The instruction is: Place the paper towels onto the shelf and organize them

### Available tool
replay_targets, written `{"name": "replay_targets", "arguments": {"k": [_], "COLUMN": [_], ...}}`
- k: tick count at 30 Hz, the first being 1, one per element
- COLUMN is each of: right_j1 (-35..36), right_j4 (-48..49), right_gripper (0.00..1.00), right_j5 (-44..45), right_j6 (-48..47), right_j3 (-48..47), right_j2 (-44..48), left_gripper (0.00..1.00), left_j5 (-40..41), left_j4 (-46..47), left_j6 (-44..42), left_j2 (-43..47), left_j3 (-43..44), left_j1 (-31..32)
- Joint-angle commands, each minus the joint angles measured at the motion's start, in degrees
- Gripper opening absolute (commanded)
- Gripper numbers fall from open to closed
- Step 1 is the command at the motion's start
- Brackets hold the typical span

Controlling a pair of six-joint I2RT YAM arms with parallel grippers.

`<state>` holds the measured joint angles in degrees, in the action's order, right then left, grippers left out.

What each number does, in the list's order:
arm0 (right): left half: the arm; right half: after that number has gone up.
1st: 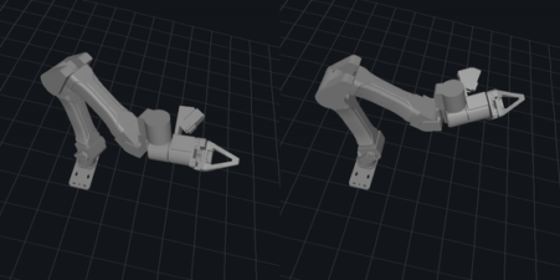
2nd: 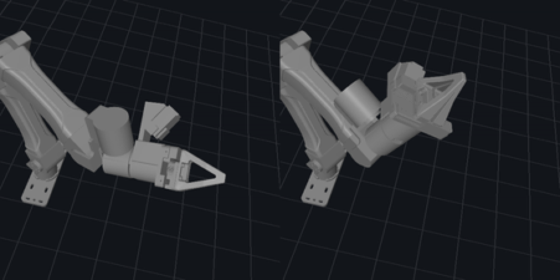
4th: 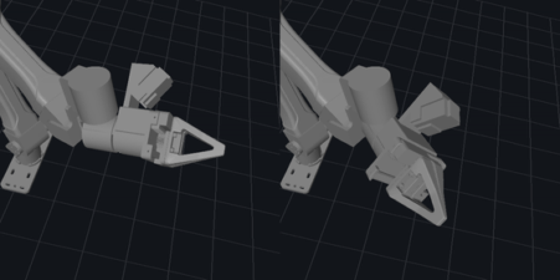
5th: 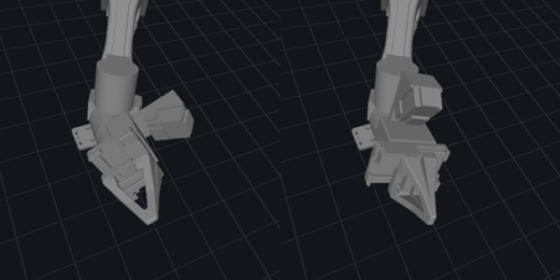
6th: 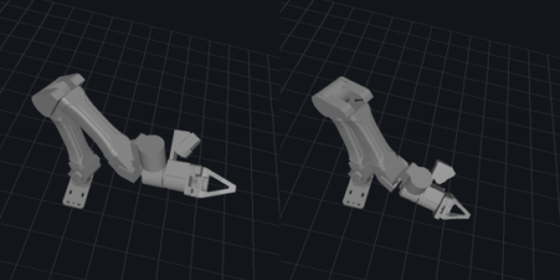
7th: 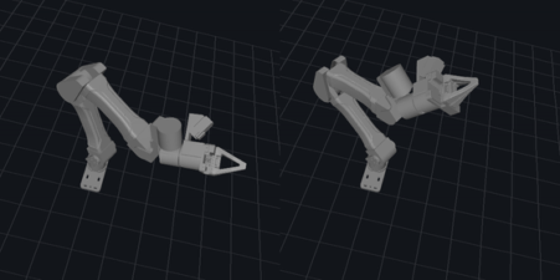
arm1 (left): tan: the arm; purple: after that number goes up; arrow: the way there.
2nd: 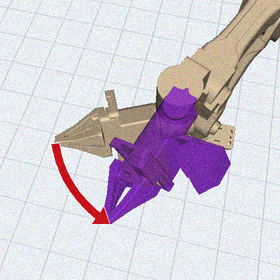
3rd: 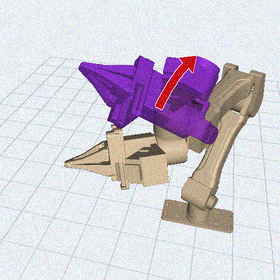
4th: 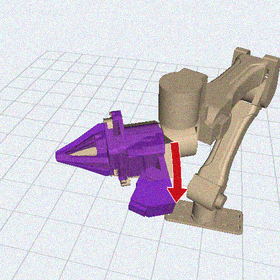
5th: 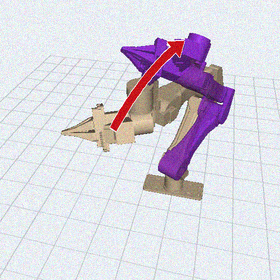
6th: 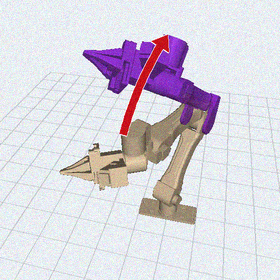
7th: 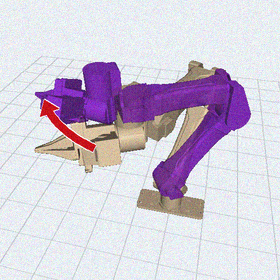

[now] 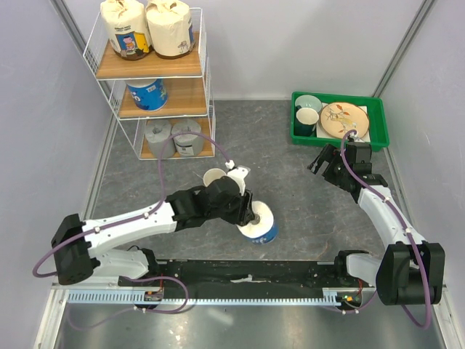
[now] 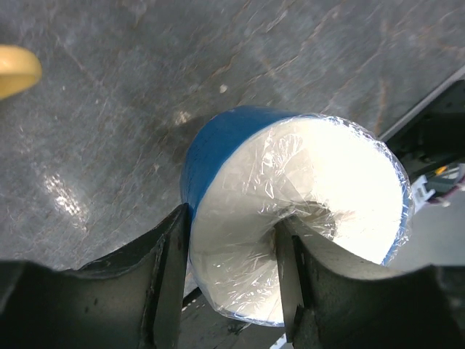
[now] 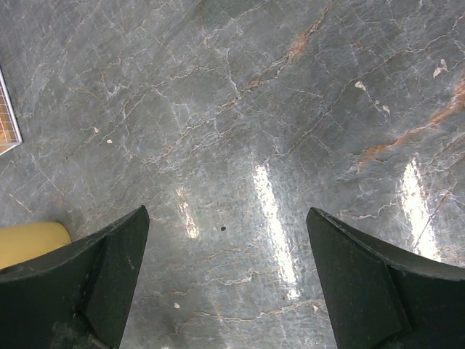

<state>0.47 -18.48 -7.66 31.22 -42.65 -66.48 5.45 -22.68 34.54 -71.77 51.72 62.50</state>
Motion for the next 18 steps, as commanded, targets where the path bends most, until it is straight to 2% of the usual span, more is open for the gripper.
{"name": "replay_targets", "arguments": {"k": [1,8,10,13,15,18], "right_j1": [-0.21,-0.21,-0.21,-0.21,-0.21,-0.21], "right_j4": [1.25,1.34,1.34,1.25,1.08,0.81], "right_gripper": [0.98,0.98,0.98,0.98,0.98,0.98], "right_j5": [0.54,0.28,0.28,0.37,0.37,0.63], "right_j6": [-0.81,-0.81,-0.81,-0.9,-1.16,-1.16], "right_j3": [-0.85,-1.12,-1.2,-1.38,-1.47,-1.64], "right_j2": [-0.23,-0.5,-0.5,-0.23,-0.23,0.12], "left_gripper": [0.45,0.46,0.47,0.47,0.46,0.46], "left_j5": [2.8,19.47,22.13,19.35,15.12,11.17], "left_j4": [2.3,-4.12,-4.22,-0.19,1.75,1.06], "left_j6": [-3.6,-11.51,-14.14,-14.68,-14.33,-15.21], "left_j2": [5.49,7.52,7.43,9.79,11.82,11.39], "left_j3": [6.97,21.11,23.24,22.99,22.98,25.52], "left_j1": [0.34,-0.27,-1.15,-7.9,-15.19,-23.98]}}
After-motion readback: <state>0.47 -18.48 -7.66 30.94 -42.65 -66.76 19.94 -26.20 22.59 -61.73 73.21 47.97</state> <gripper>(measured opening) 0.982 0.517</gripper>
